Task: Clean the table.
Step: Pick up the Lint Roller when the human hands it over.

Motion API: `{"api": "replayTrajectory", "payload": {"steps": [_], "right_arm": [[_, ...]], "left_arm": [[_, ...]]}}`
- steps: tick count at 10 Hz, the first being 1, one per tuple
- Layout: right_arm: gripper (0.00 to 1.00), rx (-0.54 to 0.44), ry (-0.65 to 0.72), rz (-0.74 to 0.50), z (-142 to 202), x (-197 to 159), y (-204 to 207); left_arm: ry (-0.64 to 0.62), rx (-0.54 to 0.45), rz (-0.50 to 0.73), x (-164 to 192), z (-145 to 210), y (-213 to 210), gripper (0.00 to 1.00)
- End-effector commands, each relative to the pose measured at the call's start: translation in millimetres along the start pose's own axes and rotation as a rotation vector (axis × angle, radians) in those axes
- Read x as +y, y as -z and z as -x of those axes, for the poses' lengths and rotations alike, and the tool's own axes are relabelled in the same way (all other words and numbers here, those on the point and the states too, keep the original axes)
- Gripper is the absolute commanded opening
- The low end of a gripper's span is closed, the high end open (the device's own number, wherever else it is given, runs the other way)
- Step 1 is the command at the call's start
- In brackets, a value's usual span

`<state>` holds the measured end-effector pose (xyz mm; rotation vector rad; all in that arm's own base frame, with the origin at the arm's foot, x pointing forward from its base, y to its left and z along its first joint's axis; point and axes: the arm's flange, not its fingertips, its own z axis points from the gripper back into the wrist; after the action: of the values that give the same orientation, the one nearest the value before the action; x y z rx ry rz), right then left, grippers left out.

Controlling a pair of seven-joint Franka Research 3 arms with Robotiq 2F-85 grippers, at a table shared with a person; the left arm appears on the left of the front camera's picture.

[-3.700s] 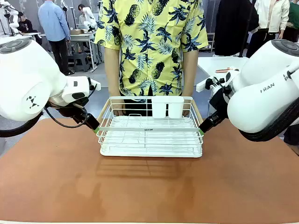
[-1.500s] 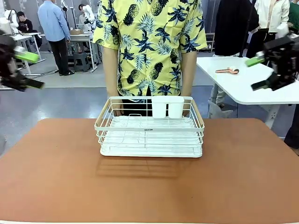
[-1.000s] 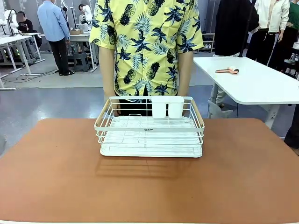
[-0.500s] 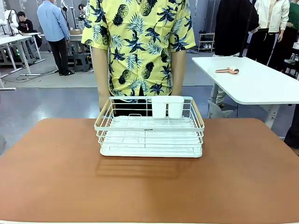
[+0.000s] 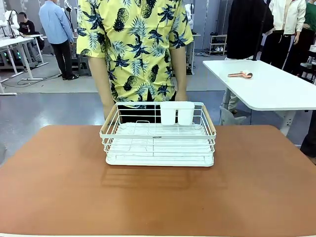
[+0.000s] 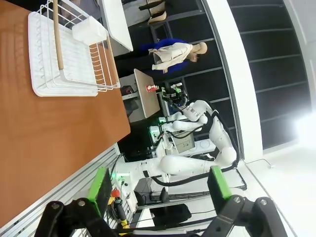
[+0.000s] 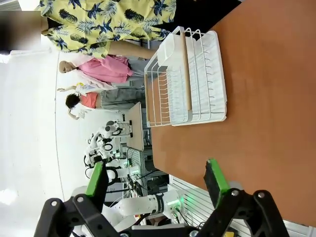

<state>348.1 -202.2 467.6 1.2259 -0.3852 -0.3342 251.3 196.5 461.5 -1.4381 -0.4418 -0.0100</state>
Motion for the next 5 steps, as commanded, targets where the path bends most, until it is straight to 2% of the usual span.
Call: {"api": "replayTrajectory", "payload": {"steps": [1,5], "right_arm": [[1.00,-0.008,-0.005,-0.002,0.0,1.2,-2.1],[1.00,-0.008,-0.005,-0.002,0.0,1.2,-2.1]], "left_arm": [[0.002,-0.005,0.012,-0.8,1.8,-3.5,1.00],[0.002,-0.005,0.012,-0.8,1.8,-3.5,1.00]]}}
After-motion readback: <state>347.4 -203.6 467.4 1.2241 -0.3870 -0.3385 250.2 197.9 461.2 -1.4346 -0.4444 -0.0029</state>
